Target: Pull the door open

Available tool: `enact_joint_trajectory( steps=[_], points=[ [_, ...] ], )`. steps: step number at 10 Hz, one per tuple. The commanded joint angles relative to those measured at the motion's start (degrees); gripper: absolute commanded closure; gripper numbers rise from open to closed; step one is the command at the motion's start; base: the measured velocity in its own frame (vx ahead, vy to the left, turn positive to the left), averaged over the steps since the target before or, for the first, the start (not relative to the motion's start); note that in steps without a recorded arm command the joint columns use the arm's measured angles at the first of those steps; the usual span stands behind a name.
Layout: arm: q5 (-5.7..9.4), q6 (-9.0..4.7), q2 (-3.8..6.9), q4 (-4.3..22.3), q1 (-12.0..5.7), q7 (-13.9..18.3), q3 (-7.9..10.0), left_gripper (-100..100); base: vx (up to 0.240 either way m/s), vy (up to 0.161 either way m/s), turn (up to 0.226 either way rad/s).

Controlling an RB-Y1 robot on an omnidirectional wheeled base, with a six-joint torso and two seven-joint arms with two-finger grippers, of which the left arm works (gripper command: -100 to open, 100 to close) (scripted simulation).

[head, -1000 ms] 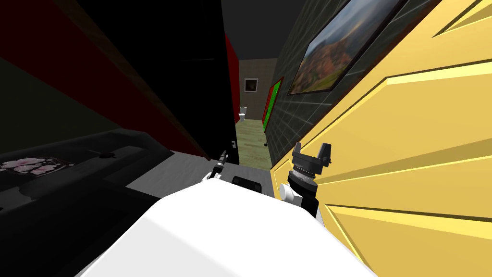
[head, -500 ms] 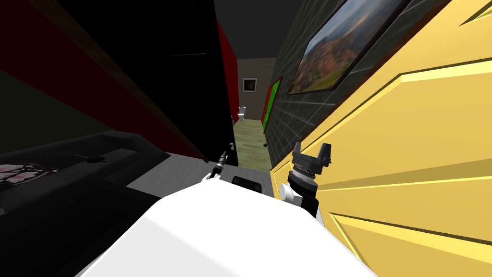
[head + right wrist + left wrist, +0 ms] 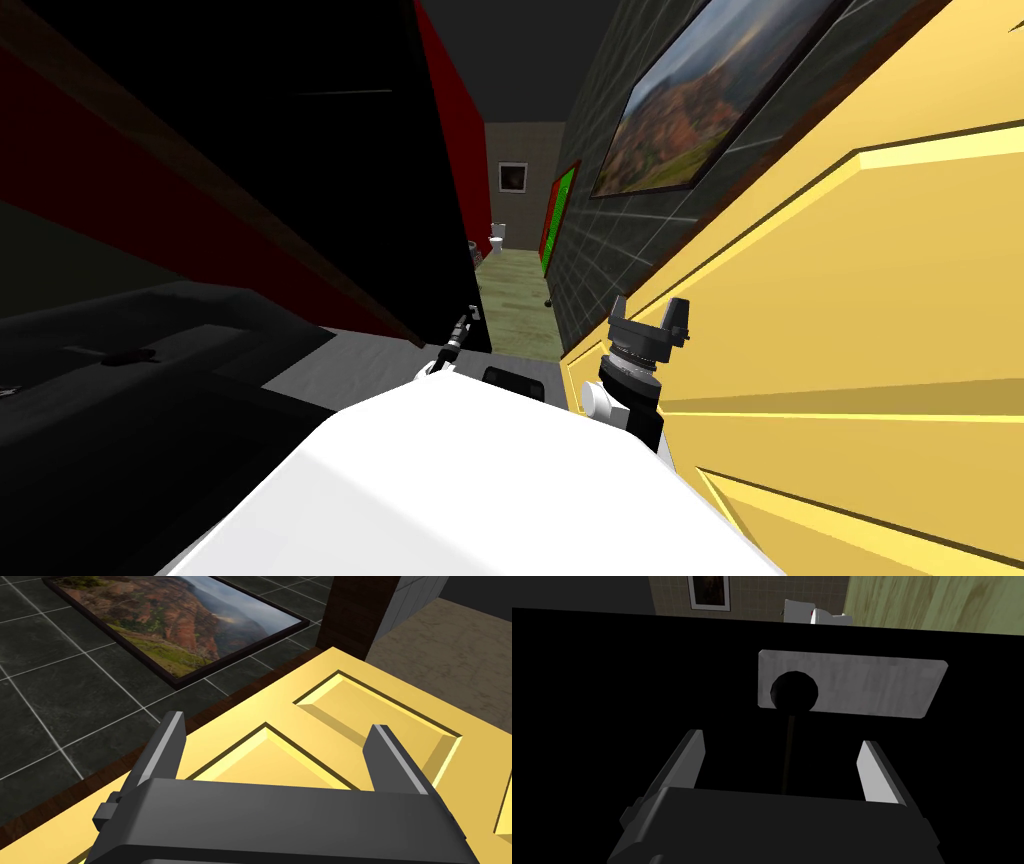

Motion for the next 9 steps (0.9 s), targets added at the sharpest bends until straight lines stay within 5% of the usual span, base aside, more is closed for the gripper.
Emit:
enact_joint_trajectory(
  steps=[1, 6, 7, 9],
  points=[
    [0.46, -1.18, 0.69, 1.66, -0.19, 0.57, 0.71, -100, 0.183, -0.02, -0.083],
    [1.28, -2.23, 1.81, 3.44, -0.26, 1.38, 2.0, -100, 0.144, -0.006, -0.076],
    [1.28, -2.23, 1.81, 3.44, -0.26, 1.38, 2.0, 100, -0.029, -0.008, -0.006],
    [1.28, -2.23, 1.81, 3.44, -0.26, 1.38, 2.0, 100, -0.023, 0.003, -0.016]
  ],
)
